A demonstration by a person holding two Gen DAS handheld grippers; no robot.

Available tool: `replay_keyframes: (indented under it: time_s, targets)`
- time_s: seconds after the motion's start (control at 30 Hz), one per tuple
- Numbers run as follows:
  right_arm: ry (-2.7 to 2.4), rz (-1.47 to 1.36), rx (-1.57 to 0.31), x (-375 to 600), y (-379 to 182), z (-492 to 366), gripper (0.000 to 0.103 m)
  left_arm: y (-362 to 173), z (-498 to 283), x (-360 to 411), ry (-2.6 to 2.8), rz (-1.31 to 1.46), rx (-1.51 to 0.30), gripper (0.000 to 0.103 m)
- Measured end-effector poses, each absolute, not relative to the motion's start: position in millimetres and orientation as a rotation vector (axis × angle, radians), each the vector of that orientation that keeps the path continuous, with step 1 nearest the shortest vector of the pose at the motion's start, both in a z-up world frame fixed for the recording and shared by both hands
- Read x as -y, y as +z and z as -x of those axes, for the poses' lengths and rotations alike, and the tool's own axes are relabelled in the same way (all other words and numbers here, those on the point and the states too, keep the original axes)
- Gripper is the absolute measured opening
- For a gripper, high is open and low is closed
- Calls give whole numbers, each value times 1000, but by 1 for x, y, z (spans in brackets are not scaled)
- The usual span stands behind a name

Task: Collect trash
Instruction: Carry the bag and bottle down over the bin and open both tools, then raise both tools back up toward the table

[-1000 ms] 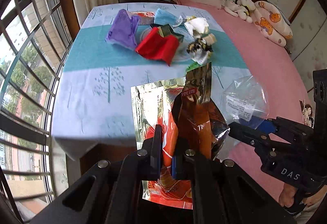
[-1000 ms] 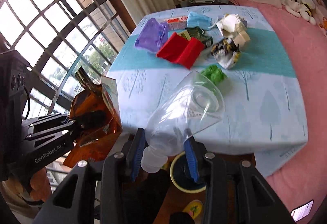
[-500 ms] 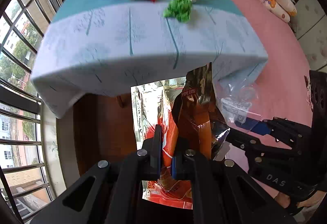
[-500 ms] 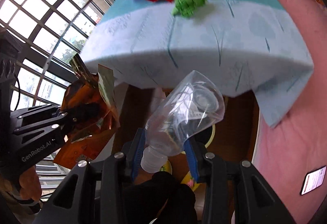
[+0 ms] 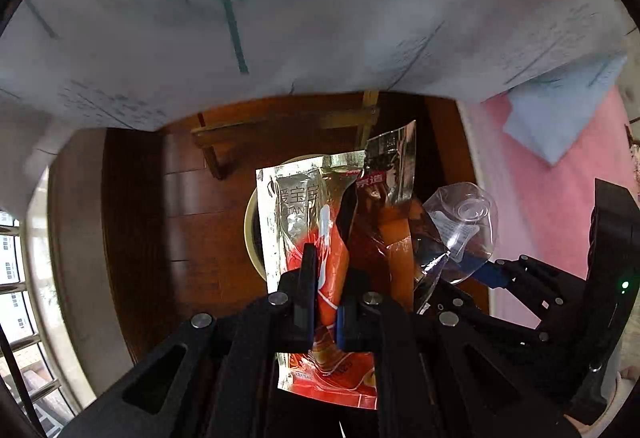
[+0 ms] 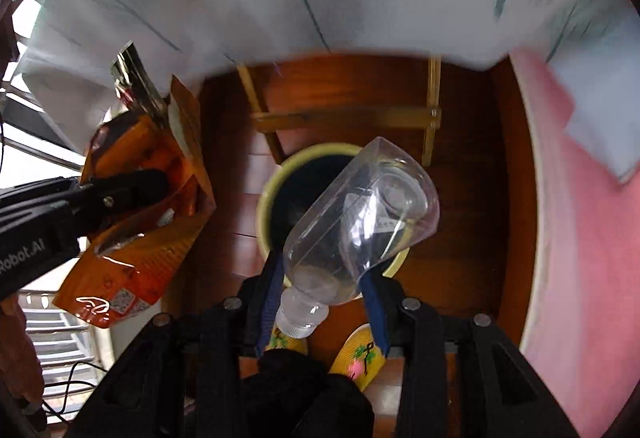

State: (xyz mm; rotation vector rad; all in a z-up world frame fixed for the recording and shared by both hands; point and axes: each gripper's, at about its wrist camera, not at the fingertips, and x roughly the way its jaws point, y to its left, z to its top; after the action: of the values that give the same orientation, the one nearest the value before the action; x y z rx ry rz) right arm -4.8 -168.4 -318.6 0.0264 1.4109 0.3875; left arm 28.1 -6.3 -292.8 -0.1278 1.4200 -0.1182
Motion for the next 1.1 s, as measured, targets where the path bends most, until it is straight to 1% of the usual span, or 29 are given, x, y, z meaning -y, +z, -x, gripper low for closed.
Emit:
replay_keyframes:
  time_s: [0.23,0.37,0.47,0.57,0.63,0.7,0.77,0.8,0.83,0.87,0.97,1.1]
  targets:
    - [347,-32,-1445,166,-409,-7,39,-385,-46,9,-136,95,-1441,5]
    - [341,-13,-1469,163,-450,-6,39,-424,-51,10,-146,81,-1462,6]
    - [330,5,-1486,160,-471,-6,39,-442,-51,7,-150,77,-1466,7]
    - [323,3,-1493,157,-482,-5,39,-454,-52,3,-158,73,-1459,17]
    - [319,3,-1490,158,-487,-6,39,-457,-52,2,-166,59,-1456,30]
    - [316,-5,-1498,158,-490,-8,40,-459,-53,2,-166,48,-1450,60]
    - [312,-17,-1511,158,-492,-9,46,-459,-54,1,-164,40,-1443,73]
    - [308,-15,-1509,158,-492,-9,57,-460,-55,1,-165,36,-1446,76]
    - [304,-9,-1505,158,-491,-9,67,-459,-55,0,-163,29,-1457,79]
    - [298,-1,-1492,157,-490,-10,68,-460,-57,-1,-159,25,-1464,82]
    - [287,-1,-1473,158,-483,-12,68,-455,-57,-4,-147,28,-1463,83]
    - [260,-30,-1461,162,-464,-13,68,-431,-51,-7,-134,28,-1428,90]
